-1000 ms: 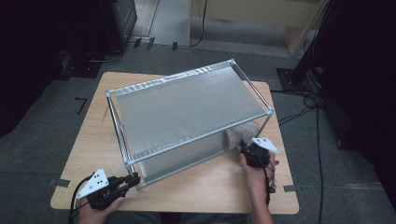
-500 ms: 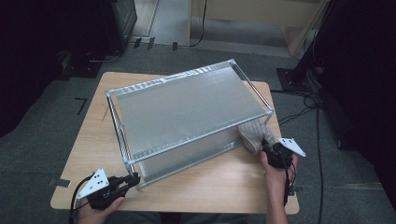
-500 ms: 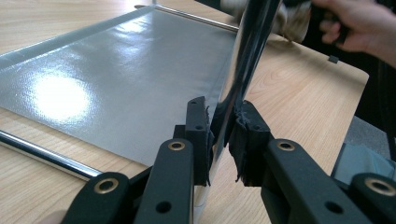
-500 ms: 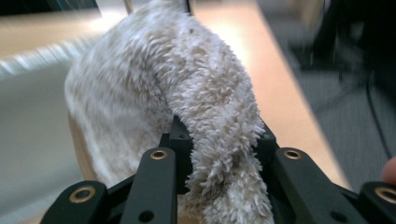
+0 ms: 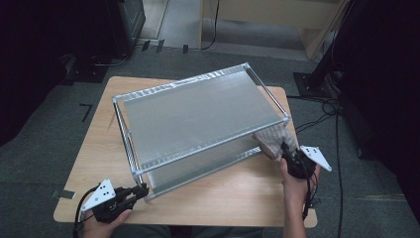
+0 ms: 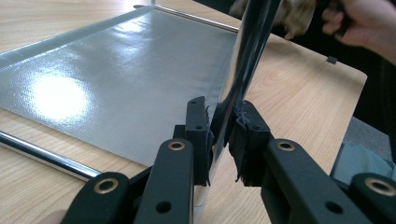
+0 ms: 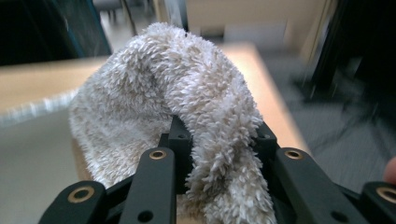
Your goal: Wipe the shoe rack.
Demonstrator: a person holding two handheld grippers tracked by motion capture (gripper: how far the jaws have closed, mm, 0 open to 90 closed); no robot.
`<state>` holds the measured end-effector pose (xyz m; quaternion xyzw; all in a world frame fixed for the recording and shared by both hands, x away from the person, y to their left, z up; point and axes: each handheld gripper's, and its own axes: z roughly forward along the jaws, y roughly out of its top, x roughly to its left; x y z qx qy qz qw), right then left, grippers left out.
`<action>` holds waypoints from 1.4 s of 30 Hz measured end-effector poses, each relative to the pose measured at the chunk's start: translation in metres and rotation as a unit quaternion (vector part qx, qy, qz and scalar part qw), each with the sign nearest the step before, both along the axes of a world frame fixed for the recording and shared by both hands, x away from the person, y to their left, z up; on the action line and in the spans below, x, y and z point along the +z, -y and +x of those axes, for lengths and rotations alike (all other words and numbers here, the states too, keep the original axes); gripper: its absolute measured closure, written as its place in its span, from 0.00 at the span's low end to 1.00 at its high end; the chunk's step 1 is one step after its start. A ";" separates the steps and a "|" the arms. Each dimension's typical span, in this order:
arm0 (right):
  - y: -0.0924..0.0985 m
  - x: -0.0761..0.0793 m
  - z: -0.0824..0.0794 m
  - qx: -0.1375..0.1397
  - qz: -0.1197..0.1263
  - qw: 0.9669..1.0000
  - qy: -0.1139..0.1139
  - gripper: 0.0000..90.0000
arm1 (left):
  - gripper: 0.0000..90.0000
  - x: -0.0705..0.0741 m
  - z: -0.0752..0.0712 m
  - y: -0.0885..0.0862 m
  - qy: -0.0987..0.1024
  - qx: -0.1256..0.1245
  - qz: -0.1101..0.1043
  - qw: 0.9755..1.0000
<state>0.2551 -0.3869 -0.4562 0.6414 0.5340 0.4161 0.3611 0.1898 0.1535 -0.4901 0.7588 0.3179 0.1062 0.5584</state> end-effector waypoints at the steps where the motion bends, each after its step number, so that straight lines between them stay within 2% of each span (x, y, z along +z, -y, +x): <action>1: -0.001 -0.010 0.003 0.000 0.005 1.000 -0.026 0.78 | 0.87 0.000 0.000 0.000 0.000 0.000 0.000 1.000; 3: -0.007 -0.021 0.007 0.014 0.006 0.999 -0.051 0.78 | 0.87 0.000 0.000 0.002 -0.001 -0.001 -0.002 1.000; 4: -0.014 -0.028 0.010 0.033 0.006 0.997 -0.064 0.78 | 0.87 0.000 0.000 0.003 -0.002 -0.002 -0.003 1.000; 6: -0.028 -0.034 0.014 0.063 0.004 0.995 -0.076 0.78 | 0.87 0.000 -0.001 0.005 -0.002 -0.004 -0.002 1.000; 8: -0.041 -0.038 0.018 0.086 -0.002 0.993 -0.084 0.78 | 0.87 0.000 -0.001 0.006 -0.002 -0.005 -0.002 1.000; 12: -0.067 -0.049 0.022 0.118 0.003 0.987 -0.108 0.78 | 0.86 -0.001 -0.001 0.009 -0.003 -0.007 -0.004 1.000; 16: -0.101 -0.053 0.021 0.158 -0.001 0.981 -0.110 0.78 | 0.86 -0.001 -0.001 0.012 -0.009 -0.008 -0.009 1.000; 17: -0.108 -0.053 0.020 0.171 -0.002 0.979 -0.111 0.78 | 0.86 -0.001 -0.002 0.013 -0.011 -0.006 -0.010 1.000; 20: -0.140 -0.054 0.015 0.218 -0.010 0.970 -0.110 0.78 | 0.86 -0.001 -0.002 0.016 -0.011 -0.006 -0.010 1.000; 21: -0.154 -0.055 0.011 0.237 -0.018 0.965 -0.110 0.78 | 0.86 -0.001 -0.002 0.017 -0.011 -0.006 -0.009 1.000; 23: -0.173 -0.055 0.006 0.262 -0.024 0.959 -0.107 0.78 | 0.86 -0.001 -0.002 0.017 -0.010 -0.005 -0.009 1.000; 24: -0.186 -0.056 0.001 0.279 -0.029 0.954 -0.107 0.78 | 0.86 -0.001 -0.002 0.017 -0.009 -0.004 -0.009 1.000; 25: -0.193 -0.056 -0.002 0.287 -0.031 0.952 -0.106 0.78 | 0.86 -0.001 -0.002 0.018 -0.009 -0.003 -0.009 1.000; 26: -0.204 -0.056 -0.006 0.300 -0.038 0.947 -0.103 0.78 | 0.86 -0.001 -0.003 0.018 -0.009 -0.002 -0.009 1.000; 28: -0.217 -0.056 -0.012 0.312 -0.046 0.944 -0.100 0.78 | 0.86 -0.001 -0.003 0.019 -0.008 -0.001 -0.009 1.000; 30: -0.233 -0.056 -0.022 0.313 -0.065 0.943 -0.090 0.78 | 0.86 -0.001 -0.003 0.020 -0.011 0.001 -0.010 1.000; 32: -0.246 -0.056 -0.031 0.327 -0.068 0.939 -0.086 0.78 | 0.86 -0.001 -0.003 0.022 -0.012 0.003 -0.010 1.000; 36: -0.269 -0.055 -0.046 0.371 -0.067 0.923 -0.080 0.78 | 0.86 -0.001 -0.003 0.023 -0.011 0.006 -0.008 1.000; 37: -0.272 -0.055 -0.049 0.382 -0.072 0.918 -0.079 0.78 | 0.86 -0.001 -0.003 0.023 -0.010 0.005 -0.007 1.000; 38: -0.275 -0.055 -0.050 0.389 -0.083 0.914 -0.077 0.78 | 0.86 -0.001 -0.003 0.023 -0.010 0.005 -0.006 1.000; 39: -0.275 -0.054 -0.051 0.387 -0.094 0.914 -0.076 0.78 | 0.86 -0.001 -0.003 0.023 -0.010 0.005 -0.006 1.000; 41: -0.270 -0.052 -0.048 0.385 -0.096 0.915 -0.080 0.78 | 0.86 -0.001 -0.003 0.024 -0.009 0.005 -0.005 1.000; 42: -0.263 -0.051 -0.045 0.377 -0.089 0.918 -0.087 0.78 | 0.86 -0.001 -0.003 0.023 -0.009 0.005 -0.005 1.000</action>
